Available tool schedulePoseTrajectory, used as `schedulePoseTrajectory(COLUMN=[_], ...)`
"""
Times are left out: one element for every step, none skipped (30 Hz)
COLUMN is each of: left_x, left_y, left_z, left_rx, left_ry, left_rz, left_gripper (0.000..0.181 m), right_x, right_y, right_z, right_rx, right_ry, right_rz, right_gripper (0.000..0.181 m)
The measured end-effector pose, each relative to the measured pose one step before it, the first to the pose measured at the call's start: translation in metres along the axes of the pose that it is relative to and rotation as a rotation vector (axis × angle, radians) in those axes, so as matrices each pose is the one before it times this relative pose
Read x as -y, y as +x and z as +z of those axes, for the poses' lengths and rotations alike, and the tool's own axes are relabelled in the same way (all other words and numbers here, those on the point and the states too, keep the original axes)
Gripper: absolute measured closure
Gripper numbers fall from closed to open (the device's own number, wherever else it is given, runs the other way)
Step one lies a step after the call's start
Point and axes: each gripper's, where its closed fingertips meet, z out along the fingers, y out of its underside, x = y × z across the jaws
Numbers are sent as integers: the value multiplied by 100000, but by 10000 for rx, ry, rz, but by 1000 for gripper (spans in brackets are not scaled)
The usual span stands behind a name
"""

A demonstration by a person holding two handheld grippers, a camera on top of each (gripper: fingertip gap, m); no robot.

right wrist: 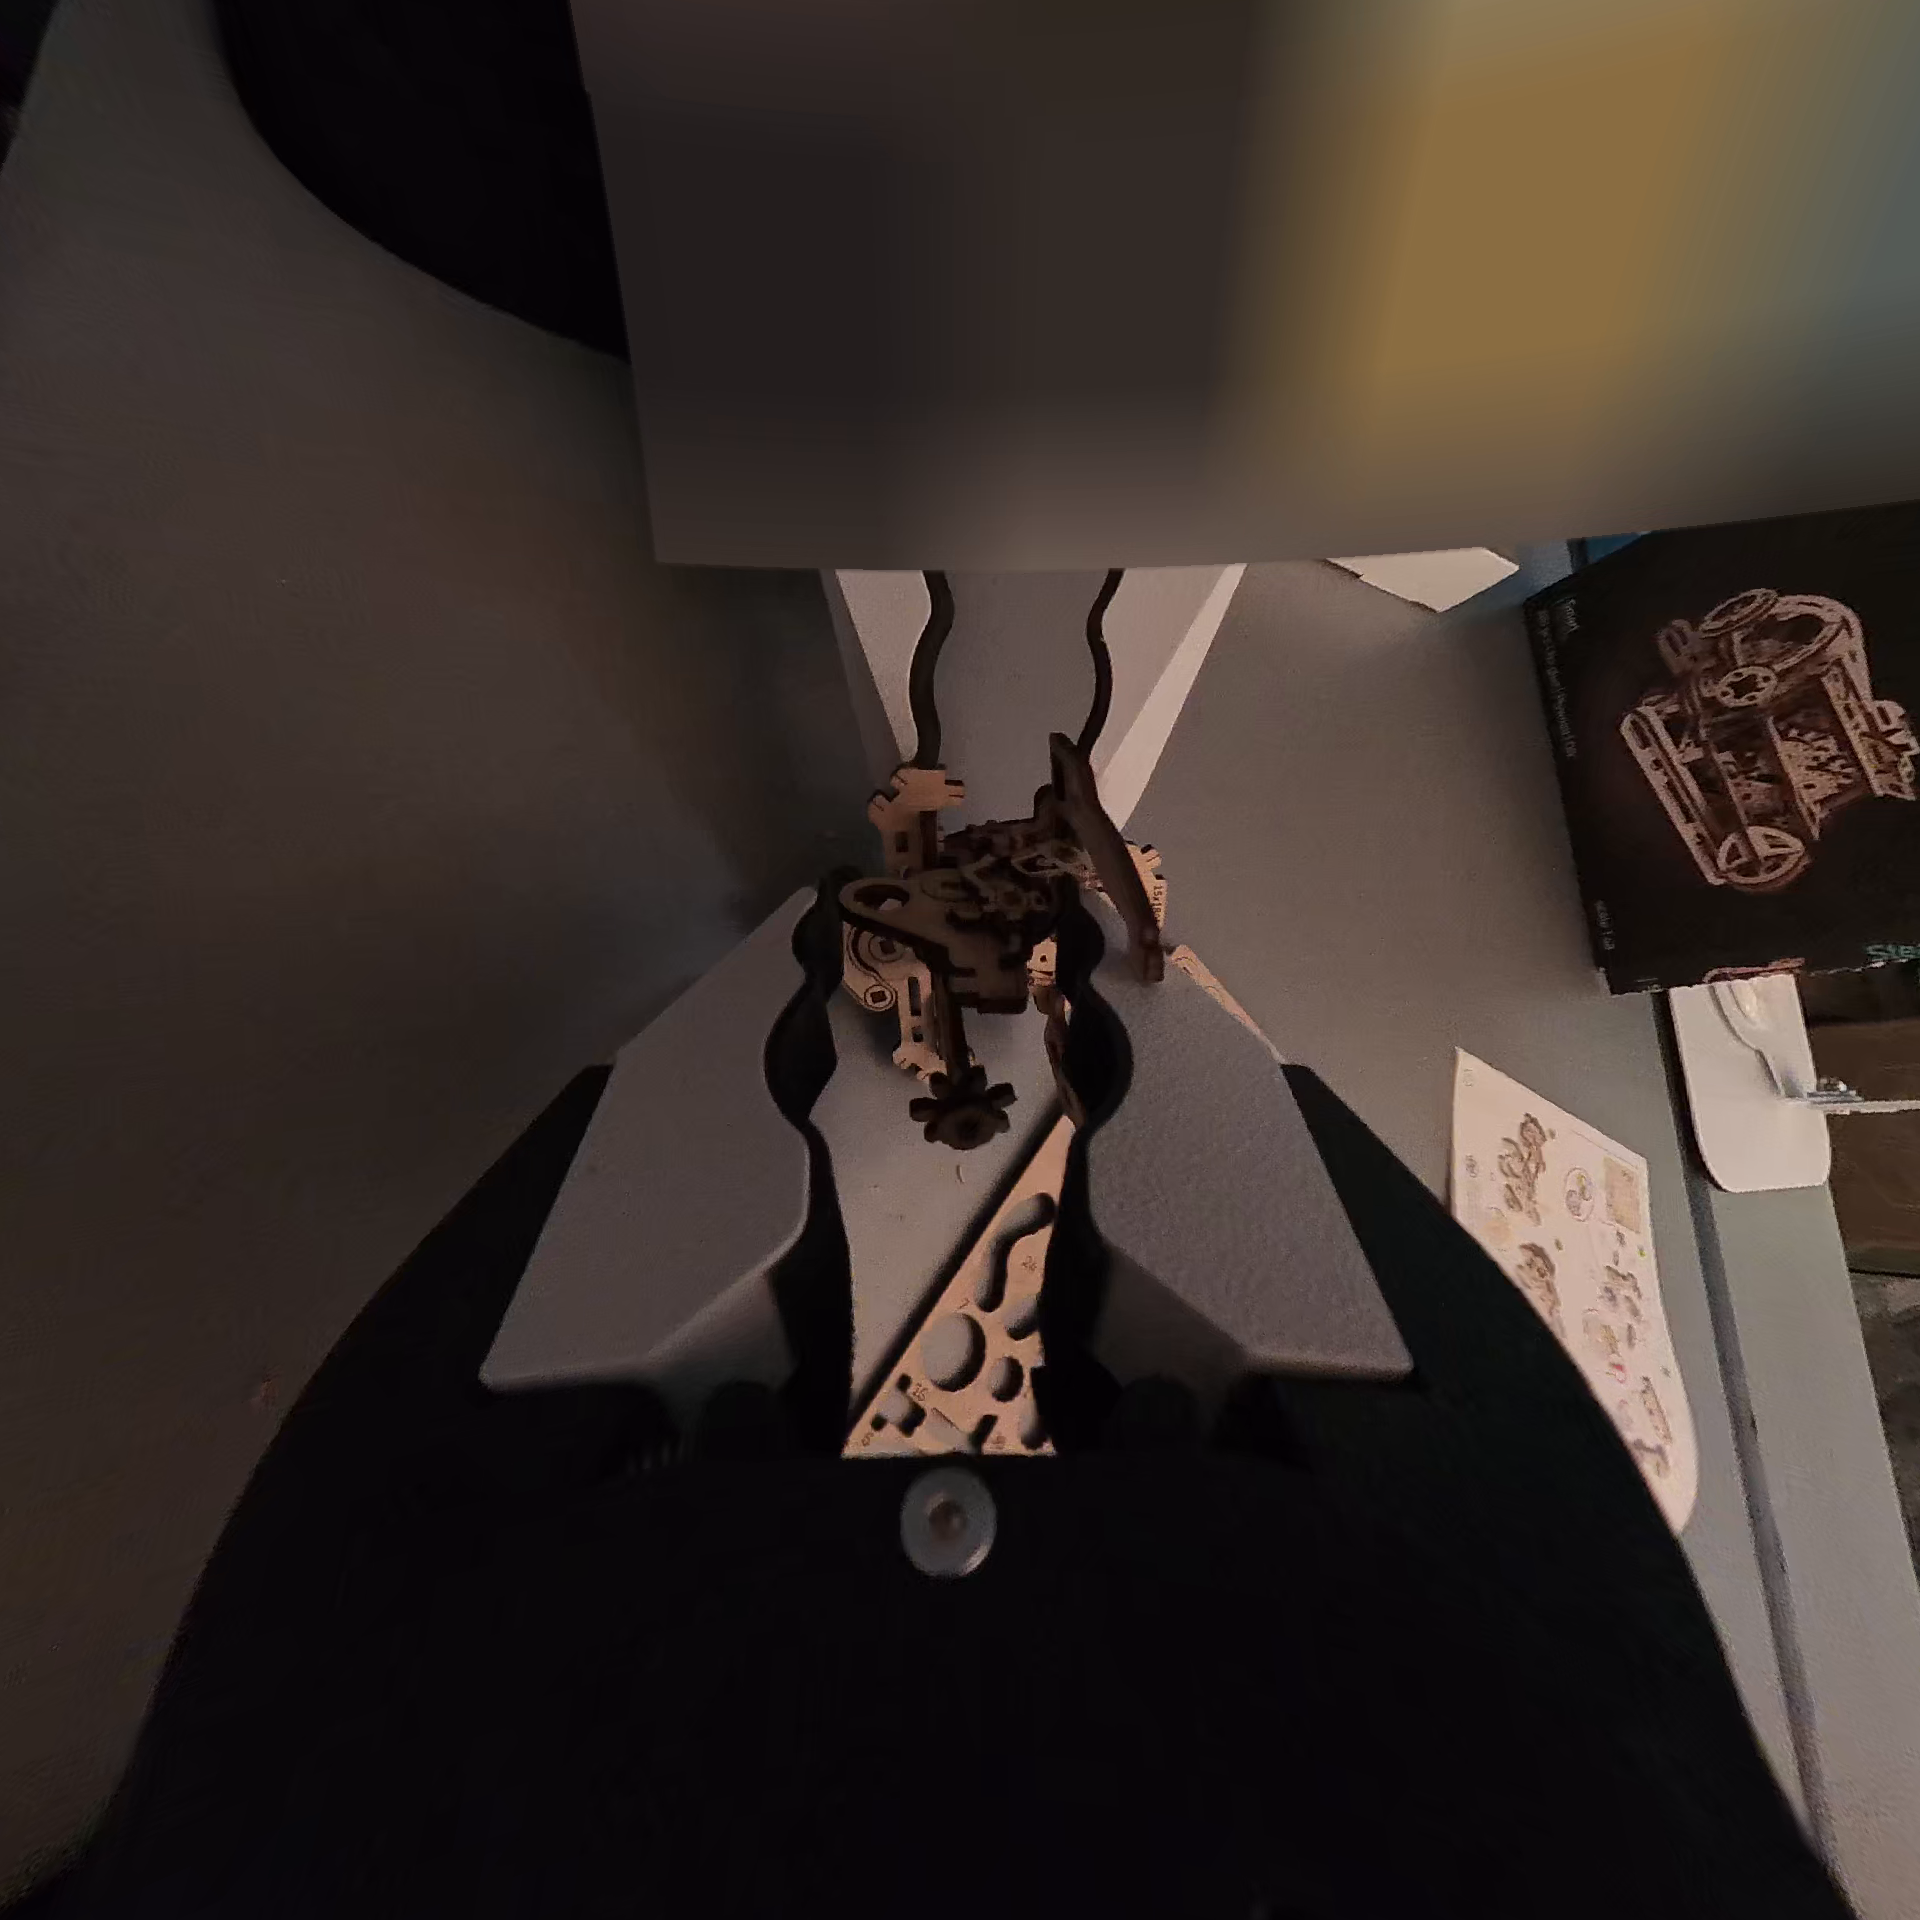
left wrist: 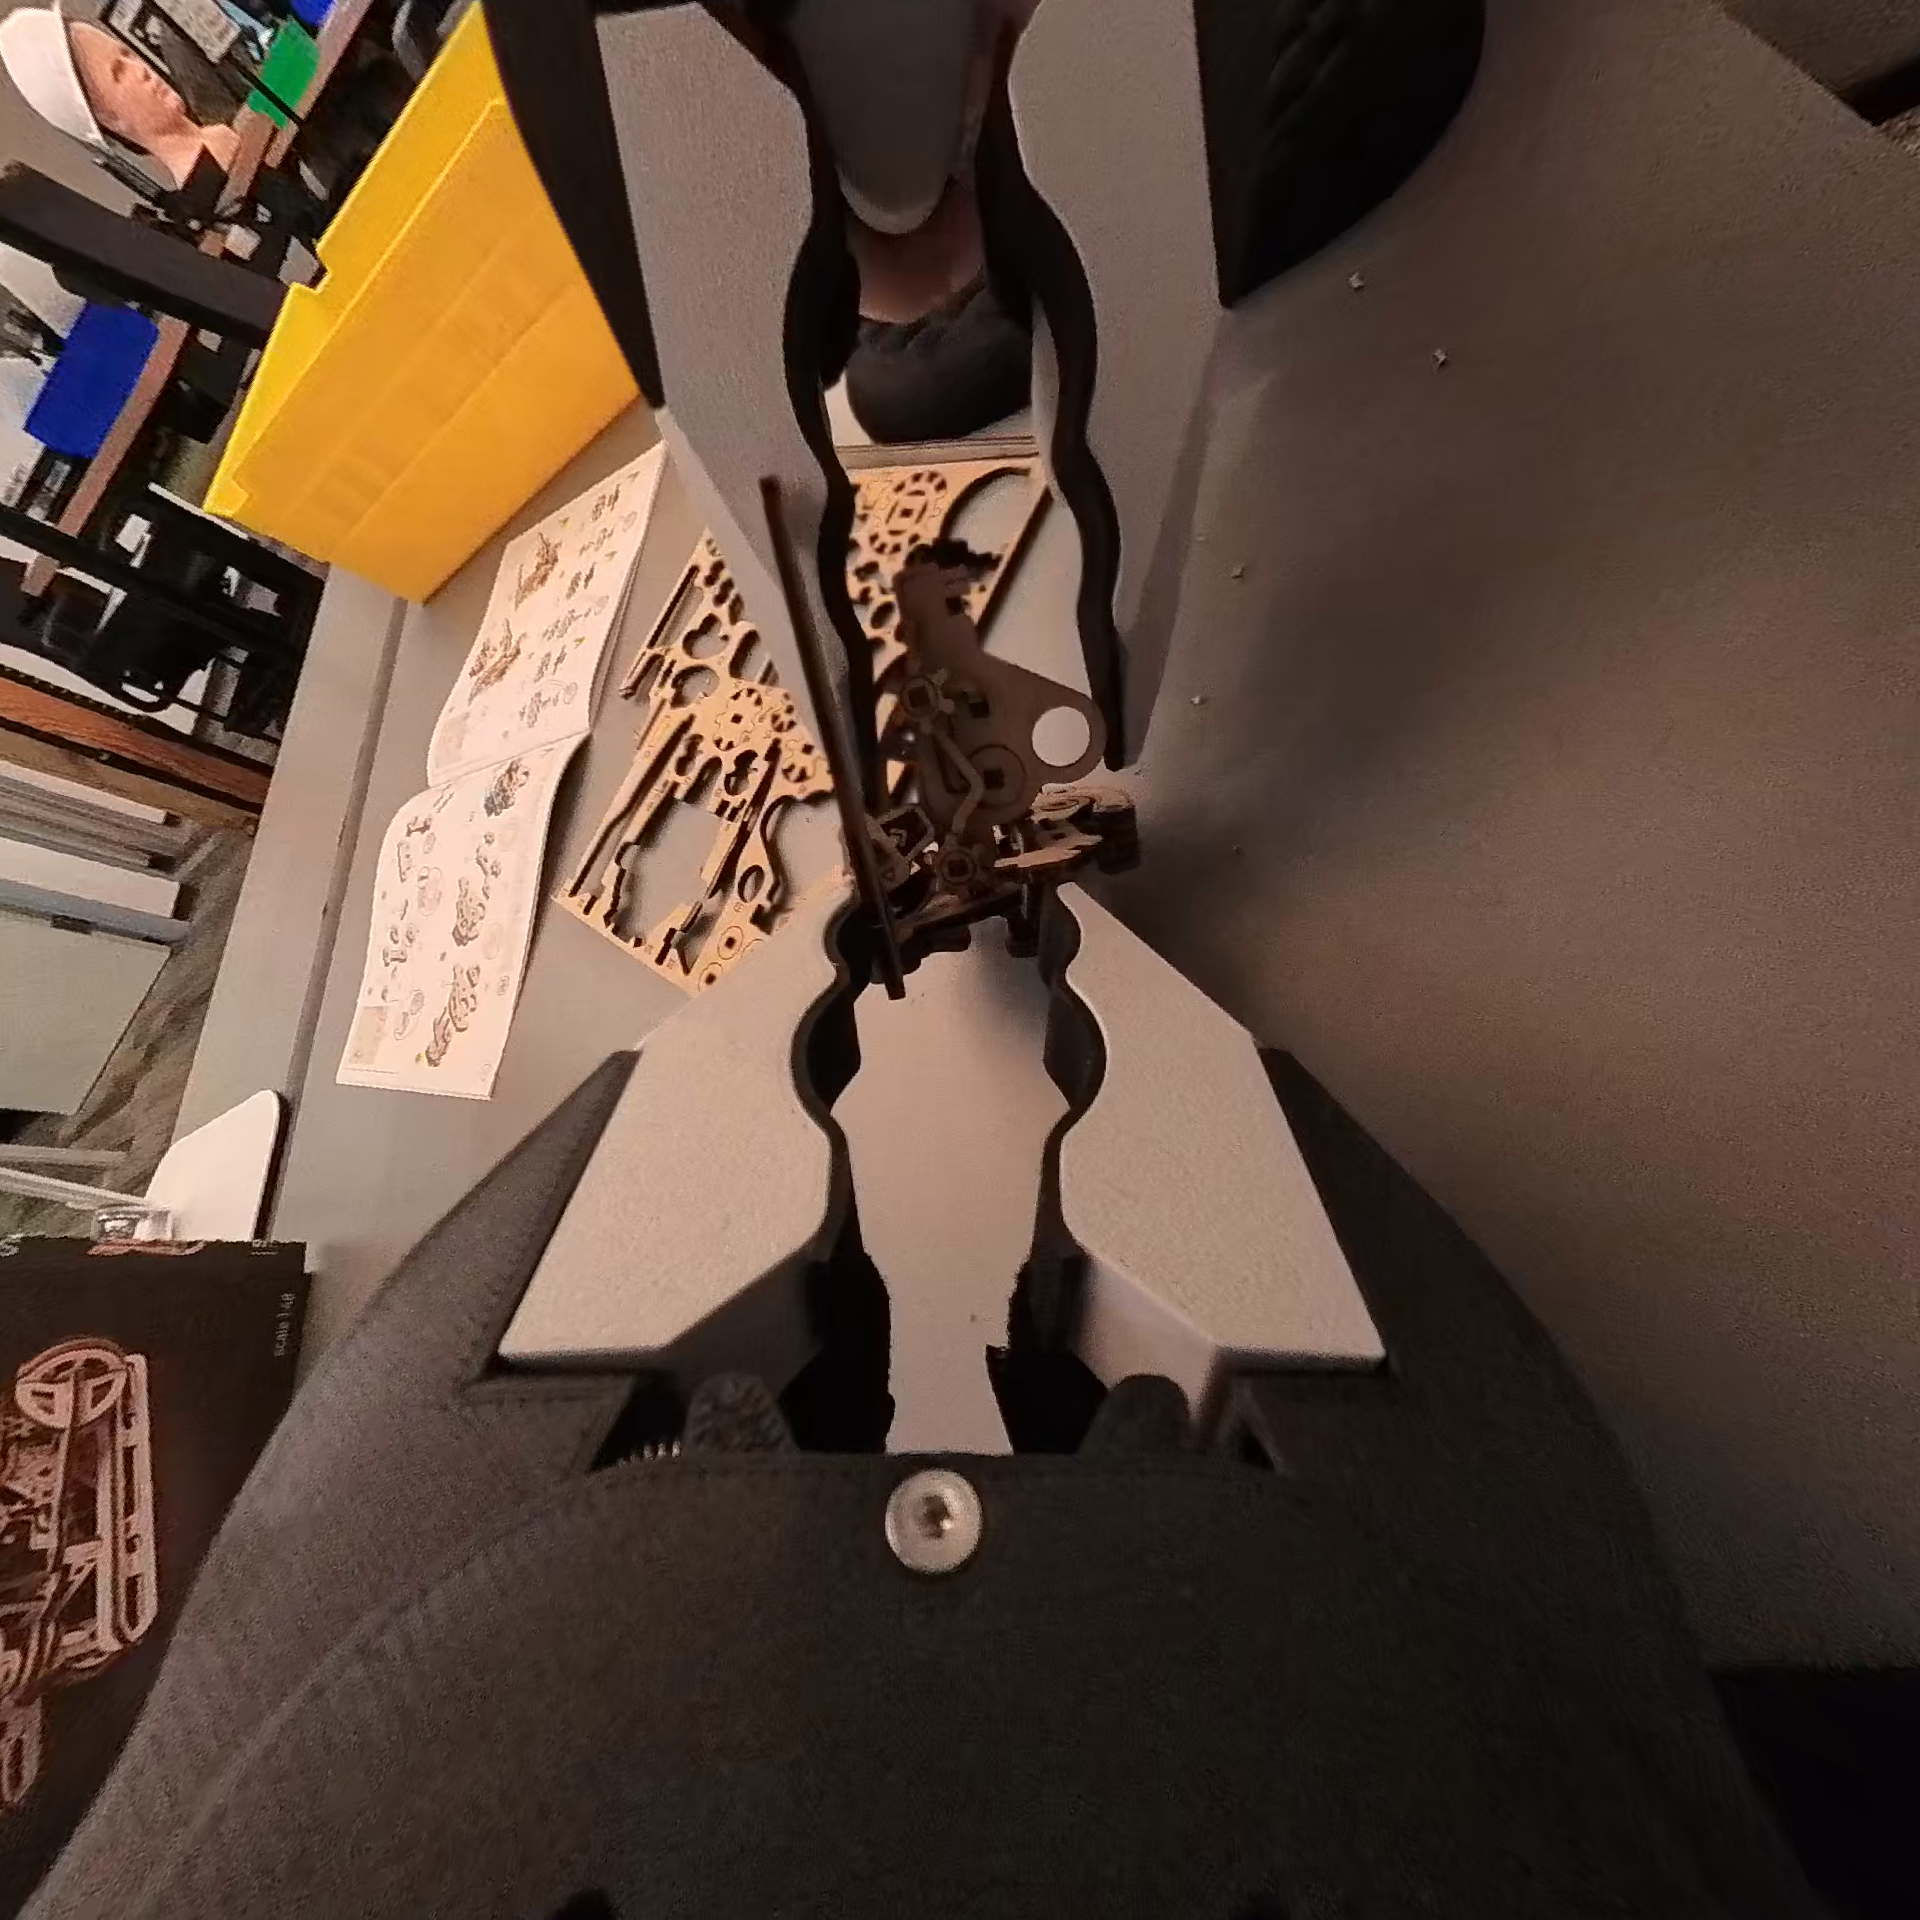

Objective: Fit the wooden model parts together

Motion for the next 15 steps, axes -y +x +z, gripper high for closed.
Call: schedulePoseTrajectory(left_x=[-3, 10, 53, 25, 13, -34, -48, -10, 17, 53, 19, 22, -12, -7, 1], left_y=[115, 125, 56, 41, 22, 3, 0, 16, 19, 65, 47, 19, 30, 21, 43], left_z=[52, 50, 37, 41, 31, 17, -3, 1, 0, 8, 3, -4, 5, 4, 13], left_rx=[-51, -71, -33, -30, -17, -19, -28, -12, -11, -26, -36, -38, -44, -21, -14], left_ry=[-16, 11, 39, 2, 13, -6, -2, 13, 8, 23, 25, 38, 17, 11, -6], left_rz=[44, 27, 24, 14, -9, -65, -76, -39, -14, 8, -31, -79, -41, 1, 45], left_gripper=[151, 151, 151, 151, 151, 151, 151, 151, 151, 151, 151, 151, 151, 151, 151], right_x=[-13, -5, 63, 29, -20, -35, 6, -26, -24, 21, 5, -16, 8, 5, 12], right_y=[-121, -140, -42, -45, -37, 30, -4, -18, -48, -62, -61, -29, -25, -34, -48], right_z=[7, -3, -36, -25, -13, 22, 42, 14, -19, -51, -16, -8, 2, 3, -14], right_rx=[13, 47, -11, 13, 26, 5, 0, -13, -19, -8, -15, -31, -26, -6, -10], right_ry=[77, 118, 129, 67, 11, -28, -19, -4, 10, 50, 40, 43, 62, 29, 3], right_rz=[145, 172, 97, 77, 7, 15, 71, -32, -50, -42, 21, -21, -3, 13, -79], right_gripper=[142, 142, 142, 142, 142, 141, 141, 141, 141, 141, 141, 141, 141, 141, 141])
